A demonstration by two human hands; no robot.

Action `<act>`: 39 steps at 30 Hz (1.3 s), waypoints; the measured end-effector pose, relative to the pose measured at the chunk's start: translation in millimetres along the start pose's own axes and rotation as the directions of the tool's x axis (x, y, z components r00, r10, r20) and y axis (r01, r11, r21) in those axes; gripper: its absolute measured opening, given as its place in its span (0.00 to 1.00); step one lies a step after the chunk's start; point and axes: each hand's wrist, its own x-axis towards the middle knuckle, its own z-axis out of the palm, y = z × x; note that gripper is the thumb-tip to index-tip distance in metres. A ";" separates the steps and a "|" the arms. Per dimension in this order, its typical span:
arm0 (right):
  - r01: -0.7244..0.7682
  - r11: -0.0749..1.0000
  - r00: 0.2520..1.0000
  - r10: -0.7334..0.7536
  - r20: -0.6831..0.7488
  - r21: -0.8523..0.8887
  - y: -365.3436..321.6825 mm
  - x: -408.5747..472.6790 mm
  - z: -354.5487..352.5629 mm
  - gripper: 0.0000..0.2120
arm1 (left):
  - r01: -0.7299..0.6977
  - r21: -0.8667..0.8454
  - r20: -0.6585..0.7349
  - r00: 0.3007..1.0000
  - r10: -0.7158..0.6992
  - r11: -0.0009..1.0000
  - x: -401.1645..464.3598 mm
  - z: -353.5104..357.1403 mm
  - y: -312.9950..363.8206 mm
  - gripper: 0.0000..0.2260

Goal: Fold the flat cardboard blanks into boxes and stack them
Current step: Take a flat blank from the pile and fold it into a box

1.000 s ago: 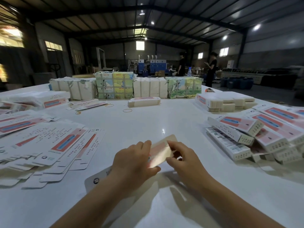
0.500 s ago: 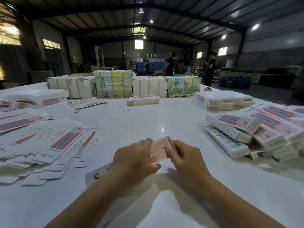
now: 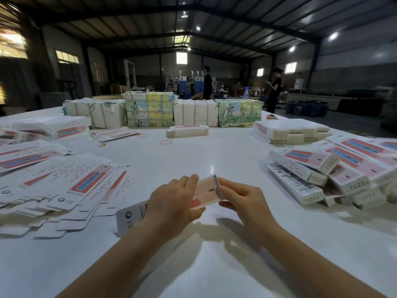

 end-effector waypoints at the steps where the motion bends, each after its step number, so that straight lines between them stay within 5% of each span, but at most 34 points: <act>1: 0.008 1.000 1.000 -0.008 -0.027 -0.020 2.3 0.8 -0.8 0.11 | -0.014 -0.003 -0.003 1.000 0.014 1.000 -0.3 0.1 0.2 0.28; 10: 0.064 0.998 0.997 -0.065 -0.033 -0.026 -3.7 -2.8 -0.6 0.17 | -0.058 0.002 -0.054 0.997 0.058 0.998 -0.4 -1.0 4.4 0.28; 24: -0.040 0.995 0.995 0.032 -0.090 -0.094 0.1 3.9 -16.1 0.17 | -0.194 0.258 -0.046 0.976 0.212 0.946 -2.6 -2.1 6.3 0.31; 30: 0.079 0.940 0.986 -0.122 -0.111 -0.332 2.4 -1.2 -11.2 0.19 | -0.179 0.263 -0.057 0.978 0.201 0.948 -4.4 -0.5 4.9 0.32; 39: 0.239 0.734 0.939 -0.341 -0.042 -0.636 -1.2 -4.7 -7.9 0.09 | -0.123 0.233 -0.098 0.984 0.149 0.965 -5.3 -1.4 11.2 0.31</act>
